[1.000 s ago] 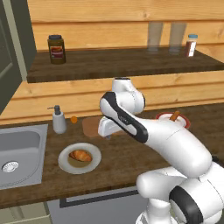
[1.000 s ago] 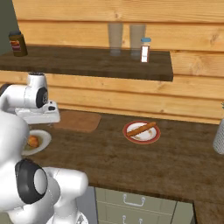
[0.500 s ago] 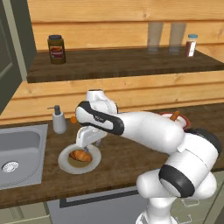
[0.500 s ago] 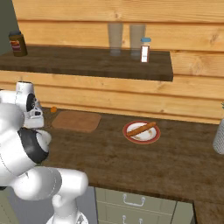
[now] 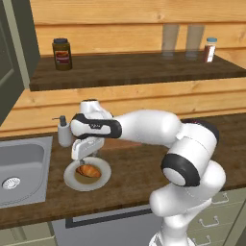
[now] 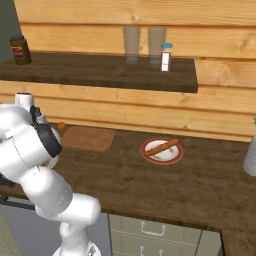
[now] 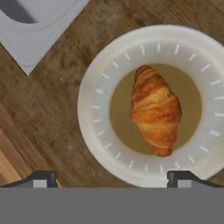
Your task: From the different types of pastries on the counter, select a croissant and place it on the cutting board. Then retrieve a jar of jam from the cabinet and place it alongside the croissant on the cutting board.
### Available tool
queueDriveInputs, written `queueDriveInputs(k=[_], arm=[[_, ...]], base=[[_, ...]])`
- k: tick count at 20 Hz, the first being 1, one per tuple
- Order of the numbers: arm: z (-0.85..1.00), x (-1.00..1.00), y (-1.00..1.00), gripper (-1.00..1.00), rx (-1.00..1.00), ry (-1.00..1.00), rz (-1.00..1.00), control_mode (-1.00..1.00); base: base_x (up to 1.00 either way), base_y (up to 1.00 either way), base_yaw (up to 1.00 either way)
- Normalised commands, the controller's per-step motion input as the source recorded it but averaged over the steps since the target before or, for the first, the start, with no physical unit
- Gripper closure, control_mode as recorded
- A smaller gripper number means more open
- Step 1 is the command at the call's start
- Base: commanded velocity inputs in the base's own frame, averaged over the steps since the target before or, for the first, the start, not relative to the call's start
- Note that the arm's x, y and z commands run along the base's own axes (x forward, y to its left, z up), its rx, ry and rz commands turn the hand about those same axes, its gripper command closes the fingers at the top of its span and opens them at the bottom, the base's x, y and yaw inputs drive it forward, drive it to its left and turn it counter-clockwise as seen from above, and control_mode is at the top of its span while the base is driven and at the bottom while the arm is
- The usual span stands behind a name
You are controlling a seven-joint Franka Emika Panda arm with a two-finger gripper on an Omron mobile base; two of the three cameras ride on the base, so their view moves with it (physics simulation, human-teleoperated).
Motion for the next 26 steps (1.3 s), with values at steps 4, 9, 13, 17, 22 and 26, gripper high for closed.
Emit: queueDriveInputs(k=[4, 9, 13, 17, 22, 26], arm=[[-0.35, 0.08, 0.00, -1.00, 0.00, -0.12, 0.00, -1.00], [-0.48, 0.00, -0.01, -1.00, 0.13, -0.20, 0.00, -1.00], [-0.18, 0.00, -0.14, -1.00, 0.06, -0.17, 0.00, -1.00], [0.00, 0.00, -0.06, -1.00, 0.02, -0.01, 0.00, -1.00], [-0.16, -0.04, -0.18, -1.00, 0.00, 0.00, 0.00, -1.00], [-0.04, 0.01, 0.00, -1.00, 0.00, 0.00, 0.00, -1.00]], base=[[0.00, 0.00, 0.00], [0.00, 0.00, 0.00], [0.00, 0.00, 0.00], [0.00, 0.00, 0.00], [0.00, 0.00, 0.00], [0.00, 0.00, 0.00]])
